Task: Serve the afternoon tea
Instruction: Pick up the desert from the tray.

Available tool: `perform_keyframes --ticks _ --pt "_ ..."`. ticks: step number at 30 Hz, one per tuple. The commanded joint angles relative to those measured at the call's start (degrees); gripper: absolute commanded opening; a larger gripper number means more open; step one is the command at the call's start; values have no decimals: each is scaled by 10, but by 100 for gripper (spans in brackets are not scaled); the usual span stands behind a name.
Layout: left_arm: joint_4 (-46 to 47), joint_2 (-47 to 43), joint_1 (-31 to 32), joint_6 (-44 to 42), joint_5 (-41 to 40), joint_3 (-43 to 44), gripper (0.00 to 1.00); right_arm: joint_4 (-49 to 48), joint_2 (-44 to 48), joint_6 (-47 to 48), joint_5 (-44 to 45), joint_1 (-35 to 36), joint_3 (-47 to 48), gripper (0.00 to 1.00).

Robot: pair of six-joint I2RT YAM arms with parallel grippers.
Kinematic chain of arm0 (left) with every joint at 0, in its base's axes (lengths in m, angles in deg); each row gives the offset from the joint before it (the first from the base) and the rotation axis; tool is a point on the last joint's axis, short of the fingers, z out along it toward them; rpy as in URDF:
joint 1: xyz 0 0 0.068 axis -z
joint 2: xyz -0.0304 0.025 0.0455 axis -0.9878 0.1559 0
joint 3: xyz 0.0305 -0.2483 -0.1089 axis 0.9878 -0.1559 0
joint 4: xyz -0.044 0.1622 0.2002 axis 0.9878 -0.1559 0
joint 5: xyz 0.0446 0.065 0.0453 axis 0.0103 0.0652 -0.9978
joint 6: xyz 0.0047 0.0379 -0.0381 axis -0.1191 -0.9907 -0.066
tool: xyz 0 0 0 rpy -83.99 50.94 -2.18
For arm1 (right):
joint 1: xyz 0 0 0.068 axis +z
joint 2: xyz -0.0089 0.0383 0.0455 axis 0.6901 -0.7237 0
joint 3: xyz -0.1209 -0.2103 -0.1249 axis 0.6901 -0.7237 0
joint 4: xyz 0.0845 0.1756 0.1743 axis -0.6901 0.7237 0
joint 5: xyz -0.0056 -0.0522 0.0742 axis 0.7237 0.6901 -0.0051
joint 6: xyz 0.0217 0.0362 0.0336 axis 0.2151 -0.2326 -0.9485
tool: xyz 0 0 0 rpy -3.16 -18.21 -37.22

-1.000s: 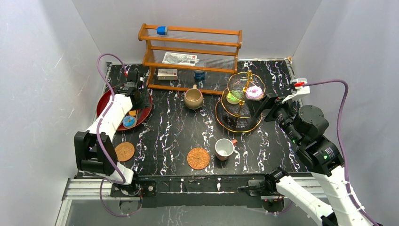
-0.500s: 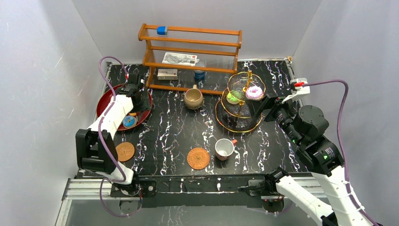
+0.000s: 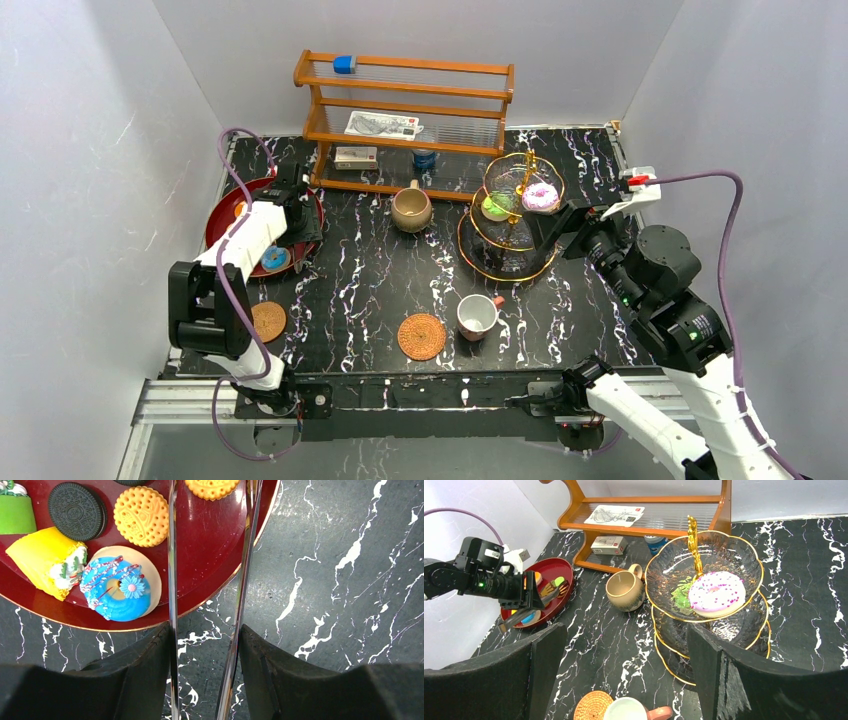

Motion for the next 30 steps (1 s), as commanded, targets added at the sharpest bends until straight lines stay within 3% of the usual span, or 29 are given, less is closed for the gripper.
perform_keyframes --ticks 1,30 --pt "6 -3 -7 2 14 -1 47 -26 8 5 9 2 1 99" --pt "-56 -38 -7 -7 20 77 37 -32 2 3 1 3 3 99"
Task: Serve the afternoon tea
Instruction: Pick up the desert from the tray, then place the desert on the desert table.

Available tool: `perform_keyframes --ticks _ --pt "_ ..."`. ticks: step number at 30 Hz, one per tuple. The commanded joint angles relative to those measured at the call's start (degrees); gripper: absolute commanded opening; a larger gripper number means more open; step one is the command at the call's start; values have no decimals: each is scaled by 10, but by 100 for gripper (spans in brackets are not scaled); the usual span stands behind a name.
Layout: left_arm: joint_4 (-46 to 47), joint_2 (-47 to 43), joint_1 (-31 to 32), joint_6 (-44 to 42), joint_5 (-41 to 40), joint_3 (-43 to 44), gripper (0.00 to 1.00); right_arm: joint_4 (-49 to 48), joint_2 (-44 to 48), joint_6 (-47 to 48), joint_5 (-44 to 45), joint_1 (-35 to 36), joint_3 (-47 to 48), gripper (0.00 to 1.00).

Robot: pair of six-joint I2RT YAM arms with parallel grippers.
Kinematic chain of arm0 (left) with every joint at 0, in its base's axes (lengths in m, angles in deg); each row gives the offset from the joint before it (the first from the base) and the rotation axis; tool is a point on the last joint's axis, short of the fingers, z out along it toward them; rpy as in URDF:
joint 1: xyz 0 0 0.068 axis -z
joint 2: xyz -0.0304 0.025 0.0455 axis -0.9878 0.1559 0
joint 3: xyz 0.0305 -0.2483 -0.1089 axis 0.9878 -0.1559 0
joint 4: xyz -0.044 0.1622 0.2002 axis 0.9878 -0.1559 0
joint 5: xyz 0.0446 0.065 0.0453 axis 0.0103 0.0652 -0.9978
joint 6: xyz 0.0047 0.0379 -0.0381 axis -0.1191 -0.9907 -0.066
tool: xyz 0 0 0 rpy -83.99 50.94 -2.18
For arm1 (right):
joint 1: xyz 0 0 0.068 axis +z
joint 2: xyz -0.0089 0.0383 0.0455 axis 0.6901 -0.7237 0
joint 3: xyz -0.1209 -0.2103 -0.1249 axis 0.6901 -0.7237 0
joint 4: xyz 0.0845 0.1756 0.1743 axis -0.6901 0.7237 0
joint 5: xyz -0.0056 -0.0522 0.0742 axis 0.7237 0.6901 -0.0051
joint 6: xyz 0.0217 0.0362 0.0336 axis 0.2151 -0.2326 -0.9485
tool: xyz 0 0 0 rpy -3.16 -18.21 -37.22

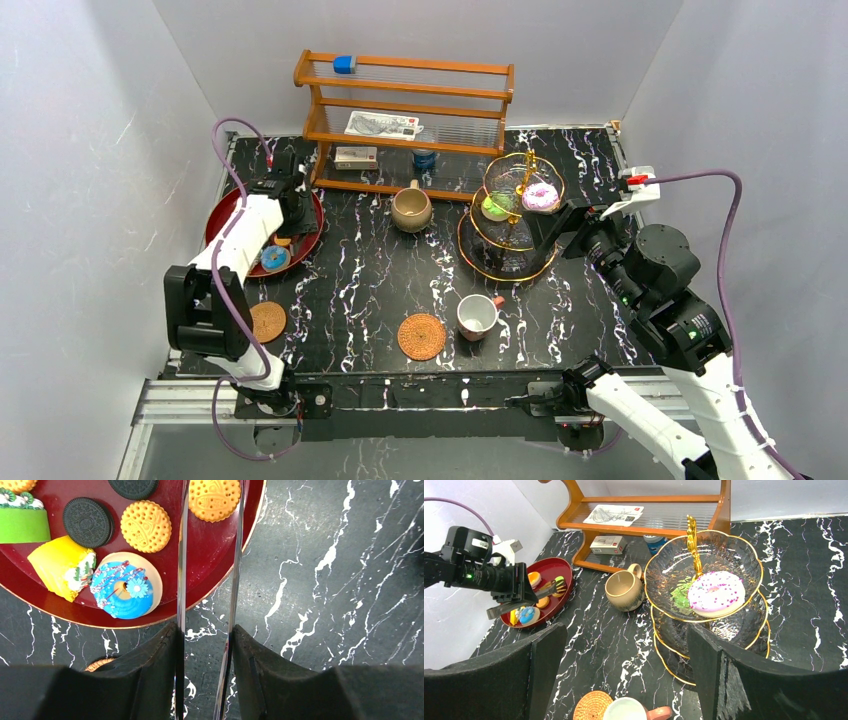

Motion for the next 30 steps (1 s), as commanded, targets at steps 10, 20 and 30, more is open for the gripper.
perform_keyframes --ticks 10,20,30 --pt "-42 -60 -3 -5 67 82 35 -35 2 1 -3 3 2 99" --pt "-42 -81 10 20 197 157 34 -35 5 -1 -1 3 2 99" --pt "-17 -91 65 68 276 222 33 -34 7 -1 1 2 2 99"
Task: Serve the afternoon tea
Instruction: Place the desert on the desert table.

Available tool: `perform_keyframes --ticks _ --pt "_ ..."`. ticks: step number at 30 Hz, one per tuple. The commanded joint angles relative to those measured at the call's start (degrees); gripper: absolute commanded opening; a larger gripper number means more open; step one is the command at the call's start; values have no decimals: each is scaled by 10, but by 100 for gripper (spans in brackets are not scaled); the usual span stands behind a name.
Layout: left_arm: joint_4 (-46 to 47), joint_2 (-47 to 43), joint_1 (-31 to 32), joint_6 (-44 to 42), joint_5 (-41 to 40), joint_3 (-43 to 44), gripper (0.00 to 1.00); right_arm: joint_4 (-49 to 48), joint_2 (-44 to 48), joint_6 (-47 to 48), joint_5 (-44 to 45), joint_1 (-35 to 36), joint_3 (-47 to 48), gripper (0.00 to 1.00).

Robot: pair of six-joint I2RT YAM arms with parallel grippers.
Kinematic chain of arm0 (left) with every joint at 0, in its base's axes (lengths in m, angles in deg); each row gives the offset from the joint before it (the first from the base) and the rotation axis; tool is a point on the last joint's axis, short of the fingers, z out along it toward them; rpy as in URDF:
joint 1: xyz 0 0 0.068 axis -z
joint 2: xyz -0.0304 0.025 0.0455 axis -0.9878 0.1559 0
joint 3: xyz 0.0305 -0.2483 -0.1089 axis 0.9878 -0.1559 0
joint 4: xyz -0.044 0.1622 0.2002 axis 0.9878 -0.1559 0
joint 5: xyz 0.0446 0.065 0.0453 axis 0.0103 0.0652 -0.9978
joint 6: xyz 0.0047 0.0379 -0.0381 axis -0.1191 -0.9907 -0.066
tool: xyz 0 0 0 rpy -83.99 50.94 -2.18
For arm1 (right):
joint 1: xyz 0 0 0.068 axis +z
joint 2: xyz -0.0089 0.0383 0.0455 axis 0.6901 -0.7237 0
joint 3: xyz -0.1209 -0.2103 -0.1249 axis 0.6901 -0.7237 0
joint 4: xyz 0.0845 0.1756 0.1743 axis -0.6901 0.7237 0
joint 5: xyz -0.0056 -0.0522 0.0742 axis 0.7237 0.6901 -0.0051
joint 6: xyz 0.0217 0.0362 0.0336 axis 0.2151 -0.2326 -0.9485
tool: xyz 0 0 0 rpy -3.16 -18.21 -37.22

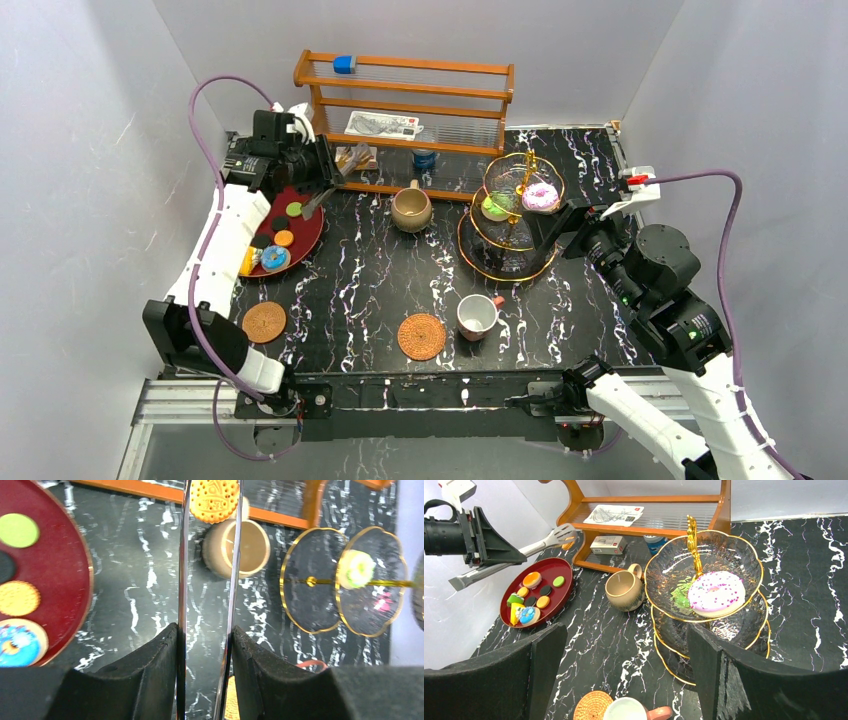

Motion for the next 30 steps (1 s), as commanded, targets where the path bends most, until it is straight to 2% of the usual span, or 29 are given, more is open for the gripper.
perform_keyframes --ticks 1,6,15,30 --pt "23 -37 36 33 58 40 33 -33 7 0 2 2 1 99" --pt "53 -37 84 53 84 60 33 -32 9 -1 1 2 3 99" --pt "174 -39 138 111 166 55 33 -29 12 -1 2 2 6 99" --pt "247 19 213 134 166 60 32 -31 11 2 5 2 14 99"
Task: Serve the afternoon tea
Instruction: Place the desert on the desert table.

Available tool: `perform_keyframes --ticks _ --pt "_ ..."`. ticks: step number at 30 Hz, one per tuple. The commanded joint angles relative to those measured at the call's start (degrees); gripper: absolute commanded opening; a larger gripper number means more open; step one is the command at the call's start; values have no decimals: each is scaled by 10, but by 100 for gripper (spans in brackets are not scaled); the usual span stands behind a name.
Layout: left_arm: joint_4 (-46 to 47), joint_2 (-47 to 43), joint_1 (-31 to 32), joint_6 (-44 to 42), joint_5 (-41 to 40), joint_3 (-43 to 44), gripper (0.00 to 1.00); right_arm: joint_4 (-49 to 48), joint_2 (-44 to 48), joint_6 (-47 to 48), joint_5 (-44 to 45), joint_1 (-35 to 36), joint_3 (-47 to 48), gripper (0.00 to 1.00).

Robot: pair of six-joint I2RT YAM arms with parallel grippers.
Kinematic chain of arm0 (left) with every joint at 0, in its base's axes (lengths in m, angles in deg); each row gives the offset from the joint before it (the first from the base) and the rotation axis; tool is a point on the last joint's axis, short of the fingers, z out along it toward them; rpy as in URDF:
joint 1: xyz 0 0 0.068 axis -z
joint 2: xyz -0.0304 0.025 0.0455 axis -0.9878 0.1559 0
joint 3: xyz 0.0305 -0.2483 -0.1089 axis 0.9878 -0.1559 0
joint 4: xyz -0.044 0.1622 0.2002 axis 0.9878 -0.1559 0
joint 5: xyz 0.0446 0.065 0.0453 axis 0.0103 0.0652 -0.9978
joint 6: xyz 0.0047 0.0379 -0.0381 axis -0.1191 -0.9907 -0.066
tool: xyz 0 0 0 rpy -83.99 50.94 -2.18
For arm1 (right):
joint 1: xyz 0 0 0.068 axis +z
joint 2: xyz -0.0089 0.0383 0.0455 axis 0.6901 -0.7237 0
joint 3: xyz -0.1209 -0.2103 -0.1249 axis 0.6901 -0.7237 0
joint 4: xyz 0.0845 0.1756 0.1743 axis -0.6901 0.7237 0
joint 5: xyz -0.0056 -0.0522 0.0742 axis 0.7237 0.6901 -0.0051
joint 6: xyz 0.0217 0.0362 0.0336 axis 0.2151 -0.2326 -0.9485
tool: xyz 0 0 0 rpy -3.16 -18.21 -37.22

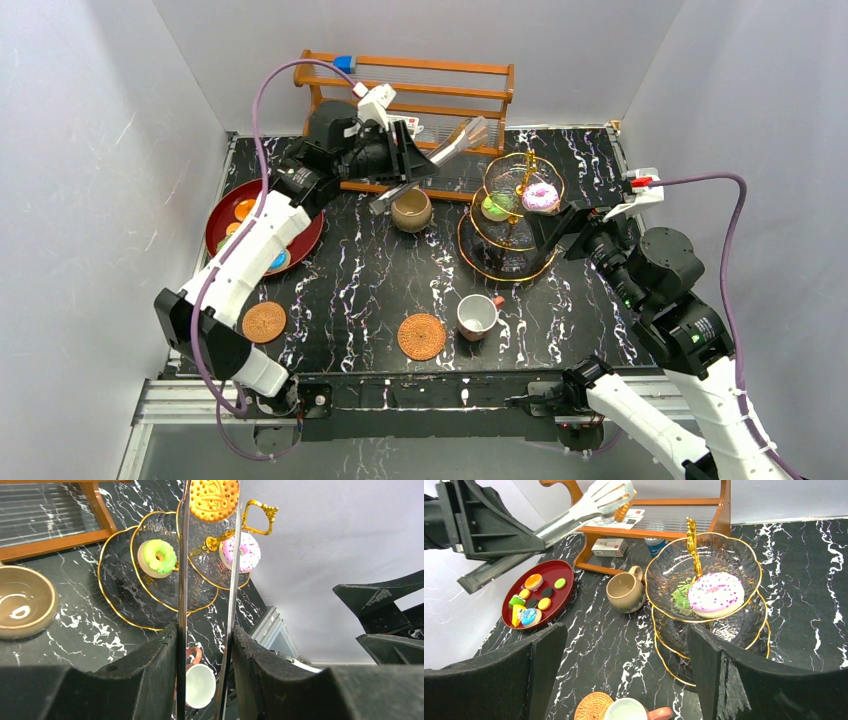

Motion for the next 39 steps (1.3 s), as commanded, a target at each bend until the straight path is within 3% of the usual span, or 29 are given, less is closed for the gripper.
perform_keyframes --ticks 1,25,39 --pt "43 17 18 5 9 25 32 -30 4 2 5 2 15 99" --pt "75 117 70 12 11 72 32 -31 9 6 10 2 18 99" --pt "83 141 88 16 8 75 39 -35 8 6 7 2 16 99"
